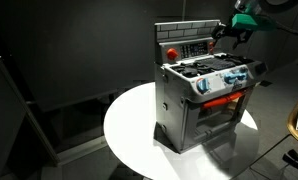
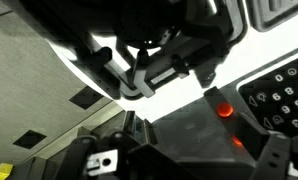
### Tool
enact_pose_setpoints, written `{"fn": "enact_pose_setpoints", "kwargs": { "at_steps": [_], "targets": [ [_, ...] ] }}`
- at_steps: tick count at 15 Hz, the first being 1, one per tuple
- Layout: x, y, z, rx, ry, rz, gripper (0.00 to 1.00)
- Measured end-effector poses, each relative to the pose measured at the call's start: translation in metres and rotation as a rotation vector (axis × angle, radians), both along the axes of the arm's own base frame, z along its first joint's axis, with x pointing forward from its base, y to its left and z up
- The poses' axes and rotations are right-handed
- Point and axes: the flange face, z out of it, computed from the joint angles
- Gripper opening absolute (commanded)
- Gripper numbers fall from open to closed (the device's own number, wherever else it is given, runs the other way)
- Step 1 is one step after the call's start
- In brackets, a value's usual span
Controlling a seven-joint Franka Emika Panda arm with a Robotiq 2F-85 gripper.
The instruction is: Press the top button on the right side of the stove.
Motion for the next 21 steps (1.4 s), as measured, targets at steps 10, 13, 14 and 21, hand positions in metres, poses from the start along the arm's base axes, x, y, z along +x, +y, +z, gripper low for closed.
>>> {"fn": "enact_pose_setpoints", "kwargs": {
  "at_steps": [10, 13, 14, 21],
  "targets": [
    [-0.054, 0.020, 0.047, 0.014, 0.286, 0.211, 1.00],
    [-0.076, 0.023, 0.067, 0.016, 0.356, 0.279, 1.00],
    [-0.083, 0.024, 0.074, 0.021, 0.375, 0.301, 1.00],
    [-0.122, 0.029, 0.120, 0.056, 0.438, 0.429, 1.00]
  ]
}}
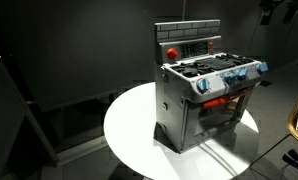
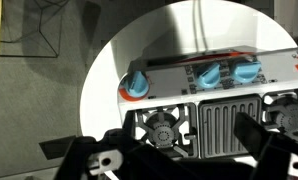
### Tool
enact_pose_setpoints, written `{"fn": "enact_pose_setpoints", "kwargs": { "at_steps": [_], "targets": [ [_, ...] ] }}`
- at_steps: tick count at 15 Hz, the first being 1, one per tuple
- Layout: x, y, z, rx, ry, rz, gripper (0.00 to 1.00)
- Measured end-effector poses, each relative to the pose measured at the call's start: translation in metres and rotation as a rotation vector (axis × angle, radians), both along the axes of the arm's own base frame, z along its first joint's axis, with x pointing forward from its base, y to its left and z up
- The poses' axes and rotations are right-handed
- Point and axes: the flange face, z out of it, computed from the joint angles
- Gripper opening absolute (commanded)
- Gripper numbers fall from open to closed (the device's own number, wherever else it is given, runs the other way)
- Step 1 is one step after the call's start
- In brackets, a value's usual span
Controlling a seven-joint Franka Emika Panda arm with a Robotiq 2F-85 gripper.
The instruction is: Press the top button on the right side of the stove.
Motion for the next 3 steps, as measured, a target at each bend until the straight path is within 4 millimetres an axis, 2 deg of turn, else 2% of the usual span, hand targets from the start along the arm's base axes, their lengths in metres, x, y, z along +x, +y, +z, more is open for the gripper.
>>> {"fn": "enact_pose_setpoints", "kwargs": {
  "at_steps": [3],
  "targets": [
    [-0.0030, 0.0001, 0.0038, 0.000, -0.003, 0.004, 1.00]
  ]
}}
